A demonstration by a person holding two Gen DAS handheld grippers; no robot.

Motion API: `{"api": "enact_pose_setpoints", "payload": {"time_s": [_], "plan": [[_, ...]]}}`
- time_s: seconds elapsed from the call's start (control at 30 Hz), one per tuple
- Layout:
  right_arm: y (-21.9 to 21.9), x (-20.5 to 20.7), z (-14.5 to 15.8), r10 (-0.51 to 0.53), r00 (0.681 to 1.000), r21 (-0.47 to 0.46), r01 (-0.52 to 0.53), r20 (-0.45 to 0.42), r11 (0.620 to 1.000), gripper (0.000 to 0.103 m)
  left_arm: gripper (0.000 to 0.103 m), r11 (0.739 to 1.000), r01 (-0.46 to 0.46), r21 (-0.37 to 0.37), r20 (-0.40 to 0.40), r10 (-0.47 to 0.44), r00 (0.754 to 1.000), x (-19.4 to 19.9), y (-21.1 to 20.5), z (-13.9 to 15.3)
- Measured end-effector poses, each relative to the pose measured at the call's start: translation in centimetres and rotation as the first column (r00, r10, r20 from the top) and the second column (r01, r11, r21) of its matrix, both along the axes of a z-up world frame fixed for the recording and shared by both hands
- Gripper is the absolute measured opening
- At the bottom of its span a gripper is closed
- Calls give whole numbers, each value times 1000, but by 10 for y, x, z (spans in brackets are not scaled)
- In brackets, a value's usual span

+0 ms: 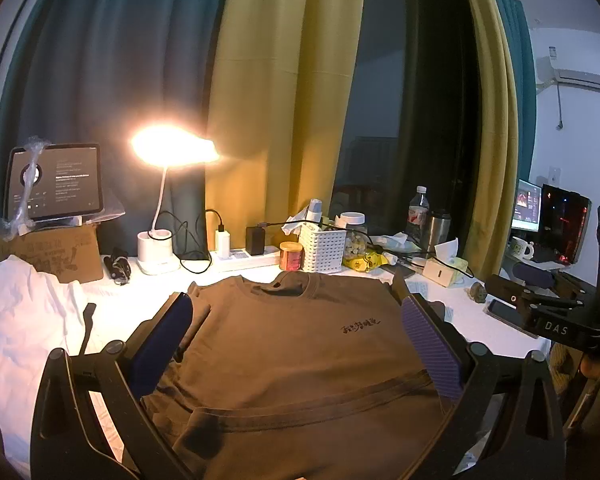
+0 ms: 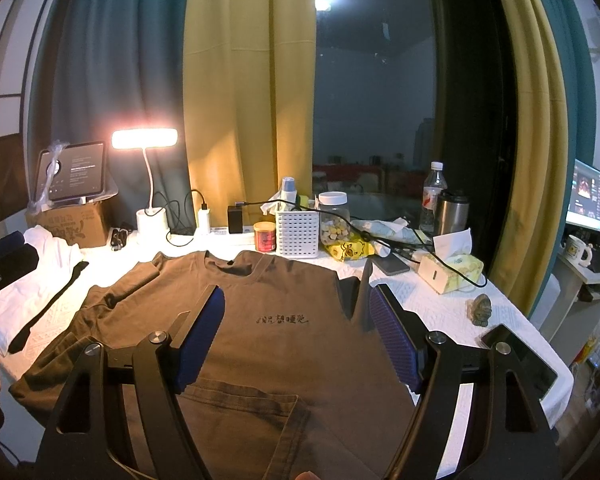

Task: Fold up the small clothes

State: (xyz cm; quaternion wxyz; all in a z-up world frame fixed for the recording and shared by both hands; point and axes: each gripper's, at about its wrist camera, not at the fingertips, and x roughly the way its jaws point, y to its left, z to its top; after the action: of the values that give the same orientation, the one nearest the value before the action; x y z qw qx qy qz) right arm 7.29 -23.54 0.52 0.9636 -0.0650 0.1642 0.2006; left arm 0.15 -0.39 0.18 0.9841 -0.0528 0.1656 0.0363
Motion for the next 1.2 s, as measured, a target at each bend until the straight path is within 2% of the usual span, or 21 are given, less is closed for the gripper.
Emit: {"api": "enact_pose_setpoints", "payload": {"time_s": [0.37,0.6,0.73,0.97,1.2], "plan": [[0,1,0,0,1000,0,0,-1,1000,78,102,1000,0,-25,-1,0,1000,2,0,1],[1,5,-6,-6,1000,-2,6,-12,1000,78,102,1000,0,-21,-43,-1,999,10,0,1],[1,11,-11,-10,999,-4,10,-31,1000,78,102,1000,-3,-23,-42,2,999,19,3,0],[-4,39,-13,-18,997,-5,18,-69,1000,78,102,999,-22,-35,-63,20,998,38,10,-5],[-7,66,-20,-16,993,-16,14,-120,1000,78,102,999,-40,-15,-82,38,996,55,10,-6]]}}
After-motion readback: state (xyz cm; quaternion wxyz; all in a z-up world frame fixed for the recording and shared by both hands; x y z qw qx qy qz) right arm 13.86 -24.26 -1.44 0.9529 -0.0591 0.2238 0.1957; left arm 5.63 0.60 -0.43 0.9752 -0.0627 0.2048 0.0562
